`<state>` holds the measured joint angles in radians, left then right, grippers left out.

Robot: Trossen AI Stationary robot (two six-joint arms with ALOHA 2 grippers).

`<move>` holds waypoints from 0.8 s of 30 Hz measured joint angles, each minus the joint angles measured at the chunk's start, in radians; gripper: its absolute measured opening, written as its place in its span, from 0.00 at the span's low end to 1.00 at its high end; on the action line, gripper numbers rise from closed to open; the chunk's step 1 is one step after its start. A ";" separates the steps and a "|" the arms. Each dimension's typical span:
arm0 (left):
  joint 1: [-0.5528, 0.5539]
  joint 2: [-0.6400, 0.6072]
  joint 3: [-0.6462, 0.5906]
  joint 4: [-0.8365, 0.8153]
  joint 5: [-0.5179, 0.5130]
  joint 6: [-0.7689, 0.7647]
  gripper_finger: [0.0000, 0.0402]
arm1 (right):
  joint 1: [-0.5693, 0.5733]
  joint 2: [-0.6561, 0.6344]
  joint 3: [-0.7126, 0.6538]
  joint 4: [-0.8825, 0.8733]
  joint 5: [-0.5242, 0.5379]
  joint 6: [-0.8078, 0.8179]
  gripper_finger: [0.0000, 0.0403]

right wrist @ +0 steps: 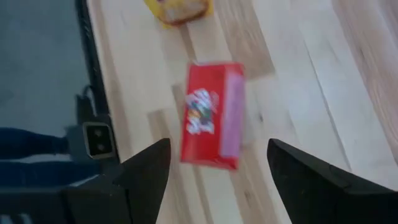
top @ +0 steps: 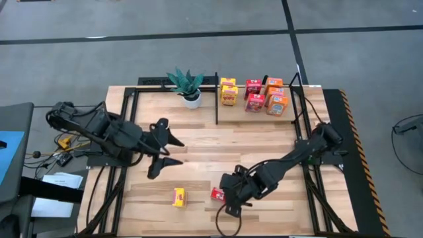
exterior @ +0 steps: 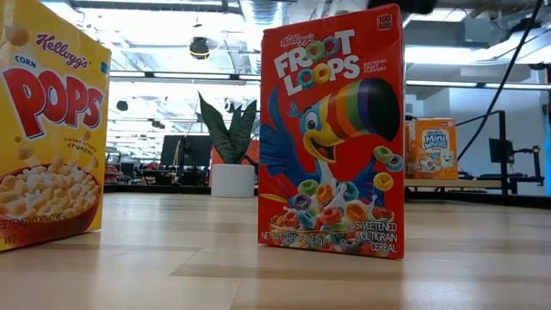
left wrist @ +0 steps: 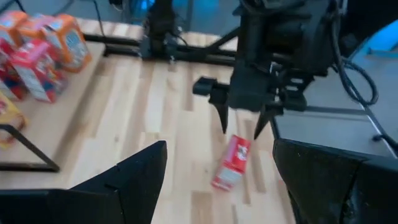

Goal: Stack cereal on shelf
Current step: Put the red cereal box on the shelf aligned with the red cereal boxes

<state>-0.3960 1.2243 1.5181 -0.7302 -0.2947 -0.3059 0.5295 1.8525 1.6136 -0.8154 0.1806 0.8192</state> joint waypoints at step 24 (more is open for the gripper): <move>-0.187 0.005 0.000 -0.052 -0.197 -0.055 0.71 | 0.022 0.261 0.325 -0.253 0.060 -0.052 0.72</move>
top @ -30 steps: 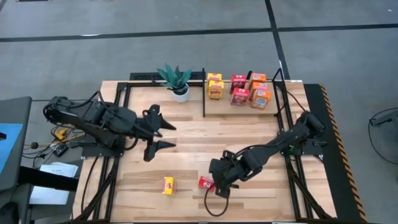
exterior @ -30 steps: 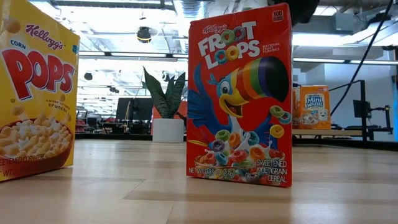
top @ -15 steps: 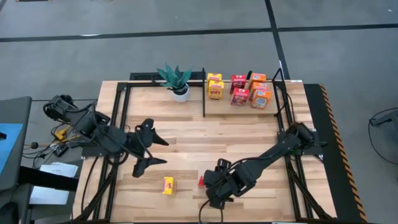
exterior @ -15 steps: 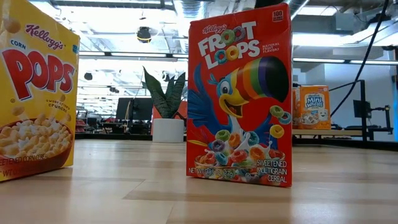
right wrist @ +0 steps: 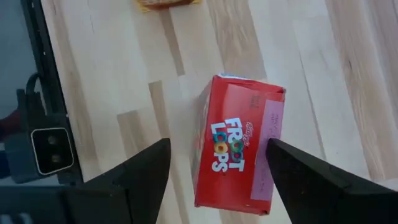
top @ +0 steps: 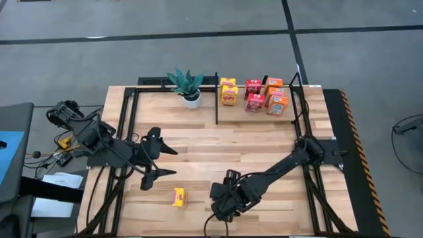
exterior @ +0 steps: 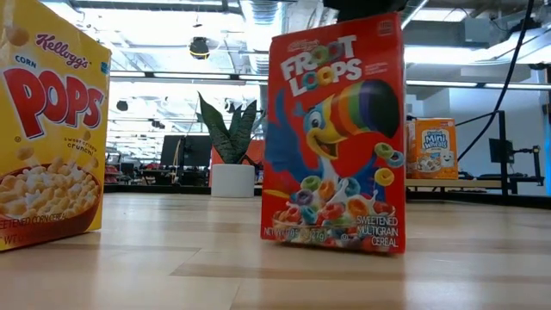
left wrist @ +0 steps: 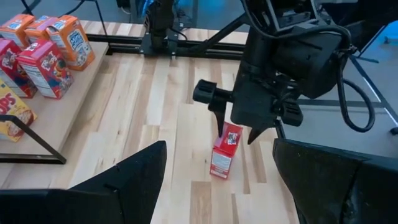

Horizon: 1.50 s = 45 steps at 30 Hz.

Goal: Stack cereal on shelf
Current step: Put the red cereal box on the shelf aligned with the red cereal boxes

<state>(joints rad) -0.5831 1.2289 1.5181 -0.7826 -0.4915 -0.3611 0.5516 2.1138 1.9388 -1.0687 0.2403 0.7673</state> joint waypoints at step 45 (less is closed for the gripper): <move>0.000 0.000 -0.001 -0.068 -0.006 0.006 0.71 | -0.051 -0.013 -0.048 0.027 -0.006 0.063 0.72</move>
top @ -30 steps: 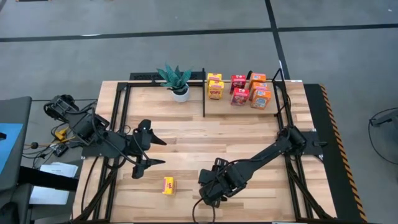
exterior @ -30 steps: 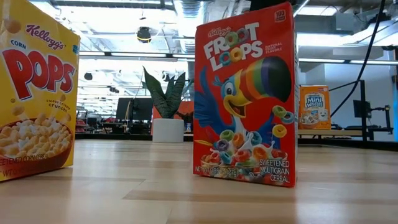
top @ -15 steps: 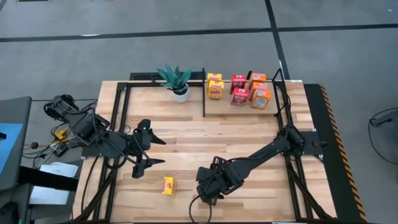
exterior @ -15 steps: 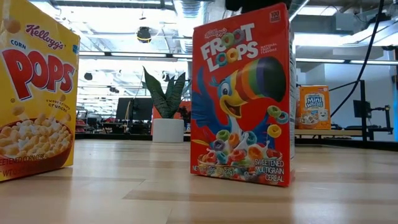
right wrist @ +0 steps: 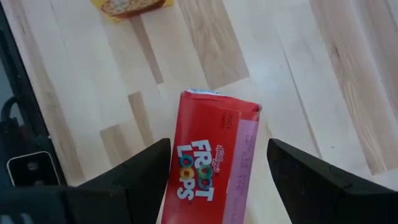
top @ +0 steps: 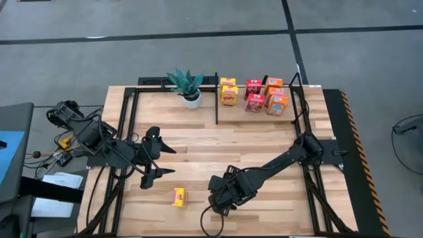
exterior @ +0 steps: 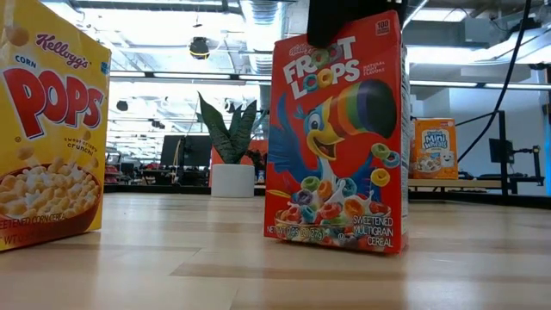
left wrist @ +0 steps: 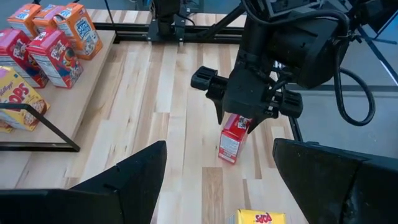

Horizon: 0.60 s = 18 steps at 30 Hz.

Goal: Stack cereal on shelf
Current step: Put the red cereal box on the shelf aligned with the red cereal boxes

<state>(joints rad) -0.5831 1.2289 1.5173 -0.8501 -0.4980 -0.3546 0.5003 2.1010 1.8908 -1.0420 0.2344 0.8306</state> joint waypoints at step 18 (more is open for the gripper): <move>0.000 0.000 0.000 0.002 0.000 -0.002 0.71 | -0.011 0.027 0.000 0.001 -0.053 0.001 0.66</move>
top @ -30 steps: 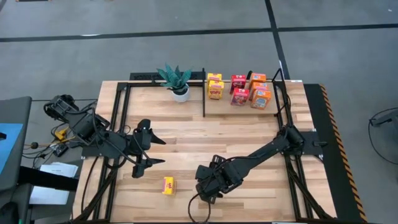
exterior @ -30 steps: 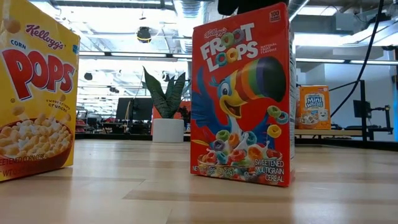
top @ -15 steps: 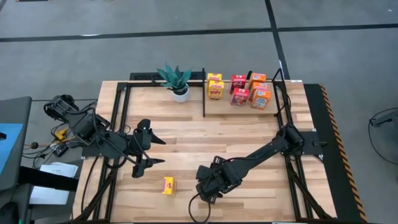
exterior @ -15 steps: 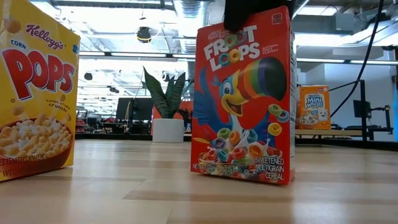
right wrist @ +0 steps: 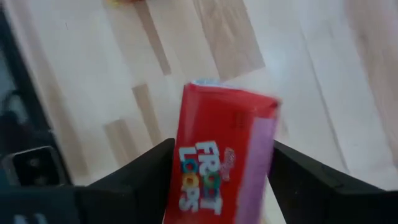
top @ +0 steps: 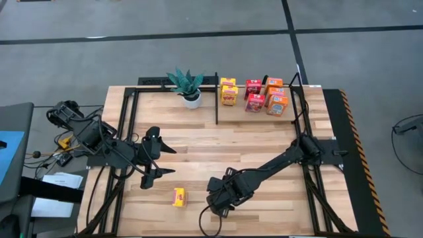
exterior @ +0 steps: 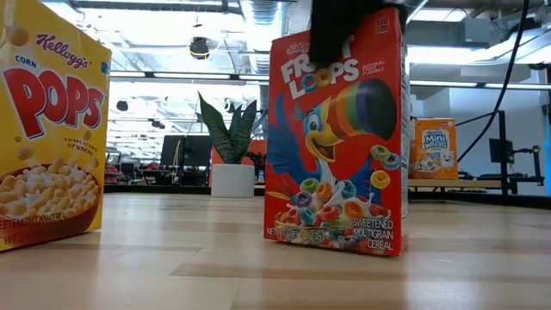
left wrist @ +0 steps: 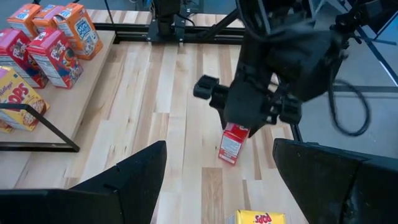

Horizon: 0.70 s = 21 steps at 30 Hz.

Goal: Stack cereal on shelf
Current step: Put the red cereal box on the shelf aligned with the red cereal boxes

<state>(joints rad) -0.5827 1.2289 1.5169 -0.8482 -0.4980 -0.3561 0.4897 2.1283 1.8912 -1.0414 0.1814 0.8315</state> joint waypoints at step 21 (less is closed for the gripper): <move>0.000 0.000 0.000 -0.025 -0.006 0.011 0.71 | -0.028 -0.094 0.000 -0.132 -0.052 -0.202 0.38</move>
<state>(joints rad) -0.5827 1.2285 1.5169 -0.8735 -0.5043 -0.3447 0.4622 2.0346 1.8908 -1.1733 0.1290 0.6297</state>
